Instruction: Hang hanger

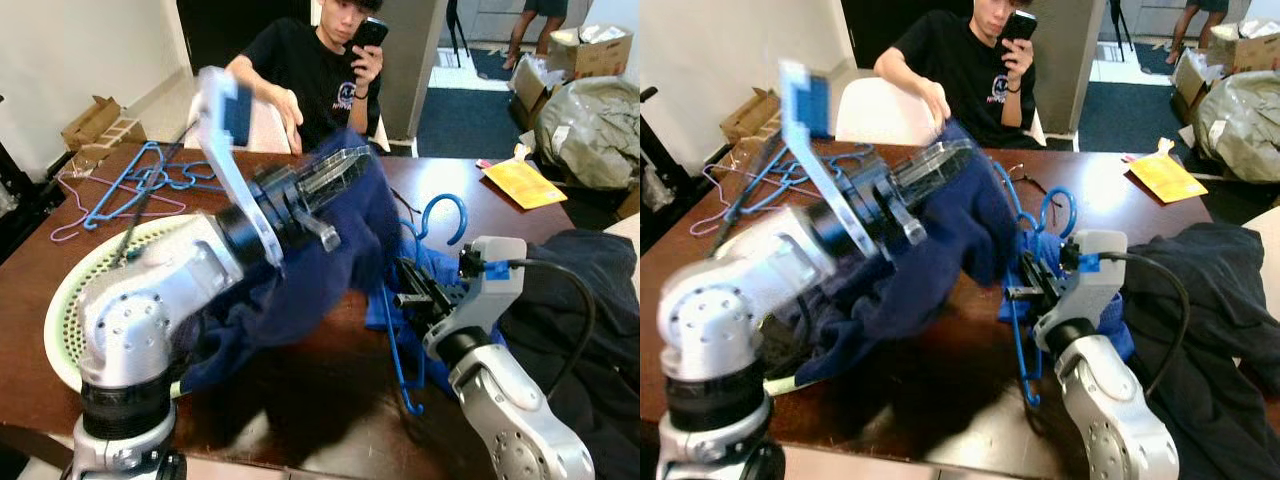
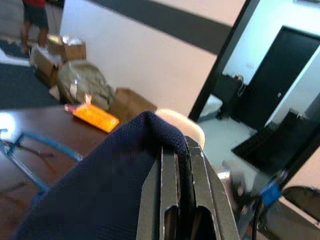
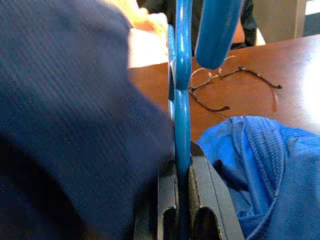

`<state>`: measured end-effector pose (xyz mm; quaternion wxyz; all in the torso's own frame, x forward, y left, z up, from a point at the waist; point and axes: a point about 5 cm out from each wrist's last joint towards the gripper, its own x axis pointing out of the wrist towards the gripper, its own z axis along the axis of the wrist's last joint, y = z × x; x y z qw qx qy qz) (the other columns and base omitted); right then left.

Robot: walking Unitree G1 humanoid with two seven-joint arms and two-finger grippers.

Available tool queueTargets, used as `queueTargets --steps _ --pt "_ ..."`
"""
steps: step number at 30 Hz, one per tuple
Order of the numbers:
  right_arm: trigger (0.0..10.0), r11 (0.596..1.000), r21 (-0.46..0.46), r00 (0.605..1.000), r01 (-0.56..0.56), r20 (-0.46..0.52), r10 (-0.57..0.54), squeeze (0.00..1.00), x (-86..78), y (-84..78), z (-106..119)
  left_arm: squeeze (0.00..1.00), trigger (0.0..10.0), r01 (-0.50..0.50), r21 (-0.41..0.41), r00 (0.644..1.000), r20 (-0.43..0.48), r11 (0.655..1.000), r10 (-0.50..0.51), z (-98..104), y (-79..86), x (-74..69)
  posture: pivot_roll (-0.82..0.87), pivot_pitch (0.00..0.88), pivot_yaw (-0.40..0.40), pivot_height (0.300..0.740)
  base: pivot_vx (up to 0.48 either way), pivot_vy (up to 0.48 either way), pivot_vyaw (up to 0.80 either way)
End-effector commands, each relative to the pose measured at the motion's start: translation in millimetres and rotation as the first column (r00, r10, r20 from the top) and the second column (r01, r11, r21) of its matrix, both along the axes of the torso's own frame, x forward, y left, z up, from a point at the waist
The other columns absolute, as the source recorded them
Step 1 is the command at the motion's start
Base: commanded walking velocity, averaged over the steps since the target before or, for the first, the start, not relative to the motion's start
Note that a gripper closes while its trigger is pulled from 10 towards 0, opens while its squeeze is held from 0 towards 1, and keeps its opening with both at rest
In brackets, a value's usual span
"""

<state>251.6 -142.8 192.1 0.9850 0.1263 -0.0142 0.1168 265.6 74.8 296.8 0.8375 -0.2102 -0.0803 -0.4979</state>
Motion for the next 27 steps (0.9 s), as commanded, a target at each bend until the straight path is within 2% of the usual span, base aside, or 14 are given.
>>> queueTargets --steps 1,5,6,7,8,10,11,15,18,19,22,23,24,27 --pt "10.0 1.0 0.02 1.0 -0.001 -0.006 0.001 0.0 -0.1 -0.3 -1.1 0.0 0.0 0.026 0.088 0.998 -0.052 0.996 -0.022 -20.5 -10.3 -2.4 0.03 0.063 0.012 0.74 0.0 0.0 0.0" --pt "10.0 1.0 0.021 1.0 -0.002 -0.01 0.003 0.0 -0.2 -0.9 -1.2 0.0 0.0 0.068 0.221 0.996 -0.078 0.973 -0.052 -44.5 -23.3 -10.2 0.03 0.067 0.01 0.74 0.0 0.0 0.0" --pt "10.0 1.0 0.022 1.0 -0.003 -0.013 0.004 0.0 -0.1 -1.2 -1.4 0.0 3.5 0.084 0.298 0.995 -0.07 0.951 -0.066 -53.1 -25.5 -14.2 0.03 0.067 0.009 0.74 0.0 0.0 0.0" --pt "10.0 1.0 0.022 1.0 -0.003 -0.013 0.004 0.0 -0.1 -1.2 -1.4 0.0 3.5 0.084 0.298 0.995 -0.07 0.951 -0.066 -53.1 -25.5 -14.2 0.03 0.067 0.009 0.74 0.0 0.0 0.0" --pt "10.0 1.0 0.023 1.0 -0.004 -0.015 0.005 0.0 0.0 -1.3 -1.6 0.47 10.0 0.103 0.352 0.994 -0.068 0.93 -0.084 -59.0 -24.7 -18.3 0.03 0.067 0.009 0.74 0.0 0.0 0.0" --pt "10.0 1.0 0.024 1.0 -0.005 -0.016 0.006 0.0 0.0 -1.3 -1.7 0.47 10.0 0.117 0.382 0.993 -0.071 0.917 -0.097 -62.3 -23.7 -20.9 0.03 0.067 0.009 0.74 0.0 0.0 0.0" --pt "10.0 1.0 0.026 1.0 -0.006 -0.018 0.006 0.0 0.0 -1.4 -1.8 1.0 10.0 0.135 0.413 0.991 -0.063 0.901 -0.12 -63.2 -20.6 -24.3 0.03 0.067 0.008 0.74 0.0 0.0 0.0" --pt "10.0 1.0 0.027 1.0 -0.006 -0.019 0.007 0.0 0.0 -1.5 -1.9 1.0 10.0 0.146 0.435 0.989 -0.052 0.889 -0.137 -62.2 -17.2 -26.7 0.03 0.067 0.008 0.74 0.0 0.0 0.0" --pt "10.0 1.0 0.028 1.0 -0.008 -0.022 0.009 0.0 0.0 -1.4 -2.4 1.0 10.0 0.106 0.512 0.992 0.009 0.853 -0.128 -53.7 2.9 -27.2 0.03 0.065 0.006 0.74 0.0 0.0 0.0" --pt "10.0 1.0 0.028 1.0 -0.01 -0.024 0.011 0.0 -0.1 -1.3 -2.8 1.0 10.0 0.035 0.605 0.994 0.064 0.795 -0.092 -52.2 19.8 -24.2 0.04 0.059 0.005 0.74 0.0 0.0 0.0" --pt "10.0 0.999 0.031 0.999 -0.014 -0.028 0.015 0.0 -0.3 -1.3 -3.6 1.0 10.0 -0.181 0.825 0.976 0.218 0.536 -0.006 -48.1 70.0 -12.9 0.04 0.057 0.003 0.74 0.0 0.0 0.0" --pt "10.0 0.999 0.031 0.999 -0.014 -0.028 0.015 0.0 -0.3 -1.3 -3.6 1.0 10.0 -0.181 0.825 0.976 0.218 0.536 -0.006 -48.1 70.0 -12.9 0.04 0.057 0.003 0.74 0.0 0.0 0.0" --pt "10.0 0.999 0.031 0.999 -0.016 -0.029 0.017 0.0 -0.4 -1.3 -3.7 1.0 10.0 -0.209 0.846 0.971 0.241 0.491 -0.002 -44.8 78.9 -12.0 0.04 0.056 0.003 0.74 0.0 0.0 0.0" --pt "10.0 0.999 0.032 0.999 -0.018 -0.031 0.019 0.0 -0.6 -1.4 -3.8 1.0 10.0 -0.222 0.868 0.968 0.251 0.444 -0.008 -39.5 88.6 -13.4 0.04 0.054 0.002 0.74 0.0 0.0 0.0"
